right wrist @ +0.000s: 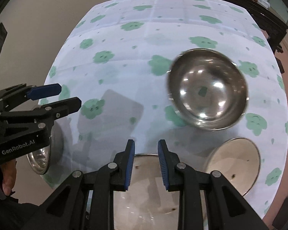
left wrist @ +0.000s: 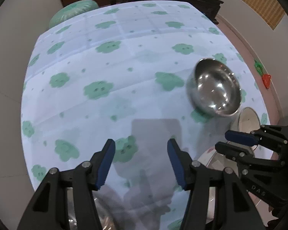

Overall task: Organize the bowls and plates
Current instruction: 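Move both grippers to a smaller steel bowl and close them on its rim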

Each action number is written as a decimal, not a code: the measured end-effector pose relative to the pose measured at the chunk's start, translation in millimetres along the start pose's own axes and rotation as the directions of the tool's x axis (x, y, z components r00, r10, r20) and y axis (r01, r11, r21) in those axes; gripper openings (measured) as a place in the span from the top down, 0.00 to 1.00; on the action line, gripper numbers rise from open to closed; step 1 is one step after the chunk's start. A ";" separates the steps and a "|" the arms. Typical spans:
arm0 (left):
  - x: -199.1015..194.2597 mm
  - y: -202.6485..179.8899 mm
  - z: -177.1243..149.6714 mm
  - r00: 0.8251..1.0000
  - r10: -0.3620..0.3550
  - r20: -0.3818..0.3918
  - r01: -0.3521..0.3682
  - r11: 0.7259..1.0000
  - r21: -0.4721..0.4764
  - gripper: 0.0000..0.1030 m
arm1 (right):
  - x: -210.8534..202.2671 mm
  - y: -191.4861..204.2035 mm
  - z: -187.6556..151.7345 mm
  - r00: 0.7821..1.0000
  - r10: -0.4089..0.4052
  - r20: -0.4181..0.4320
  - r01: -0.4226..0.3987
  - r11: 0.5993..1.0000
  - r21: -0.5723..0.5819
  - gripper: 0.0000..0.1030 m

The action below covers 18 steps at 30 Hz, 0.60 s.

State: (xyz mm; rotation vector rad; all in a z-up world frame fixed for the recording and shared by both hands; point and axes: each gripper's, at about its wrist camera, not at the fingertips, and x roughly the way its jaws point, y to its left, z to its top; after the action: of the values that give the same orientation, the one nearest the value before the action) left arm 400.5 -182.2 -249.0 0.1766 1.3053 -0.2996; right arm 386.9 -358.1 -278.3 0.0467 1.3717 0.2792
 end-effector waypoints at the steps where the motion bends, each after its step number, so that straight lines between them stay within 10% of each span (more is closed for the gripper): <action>1: 1.1 -4.6 3.5 1.000 -0.002 0.001 0.002 1.000 0.005 0.45 | -0.7 -3.9 0.8 1.000 -0.001 0.002 0.001 1.000 0.002 0.73; 18: 22.7 -59.3 49.3 0.998 -0.056 0.012 0.055 0.998 0.025 0.45 | -17.7 -87.3 20.6 0.998 -0.040 0.055 0.035 0.995 0.094 0.73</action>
State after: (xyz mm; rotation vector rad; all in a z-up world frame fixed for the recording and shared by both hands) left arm 432.5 -255.7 -255.9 0.1593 1.2961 -0.3636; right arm 418.7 -443.7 -274.2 0.1052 1.3266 0.1809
